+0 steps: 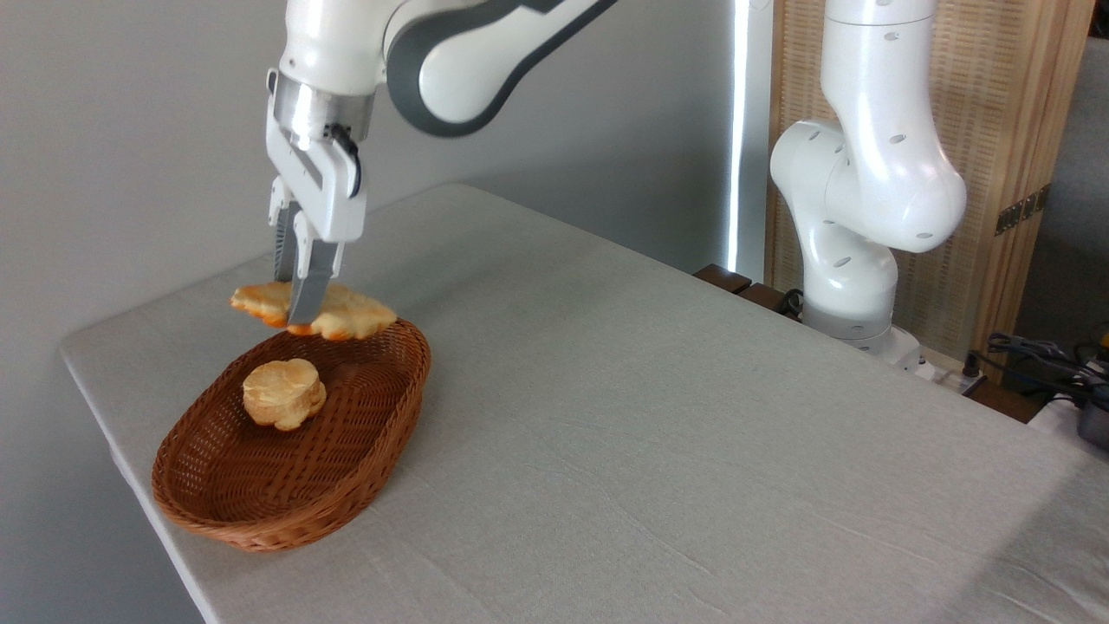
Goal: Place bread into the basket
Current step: 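Lower the bread roll into the basket beside the round bun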
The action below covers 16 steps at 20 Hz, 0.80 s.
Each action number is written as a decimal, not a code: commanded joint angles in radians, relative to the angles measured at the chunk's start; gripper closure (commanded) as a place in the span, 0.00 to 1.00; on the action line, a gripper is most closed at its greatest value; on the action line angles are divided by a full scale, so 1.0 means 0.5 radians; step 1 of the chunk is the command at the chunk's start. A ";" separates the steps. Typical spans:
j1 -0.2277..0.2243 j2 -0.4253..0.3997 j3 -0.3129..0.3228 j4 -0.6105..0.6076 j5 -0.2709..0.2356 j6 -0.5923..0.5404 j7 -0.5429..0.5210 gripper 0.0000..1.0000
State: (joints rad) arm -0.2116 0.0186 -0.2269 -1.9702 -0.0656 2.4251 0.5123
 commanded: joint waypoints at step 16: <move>0.006 0.187 0.003 0.047 0.009 0.194 -0.015 0.00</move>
State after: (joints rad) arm -0.2106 0.1013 -0.2270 -1.9625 -0.0656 2.5075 0.5123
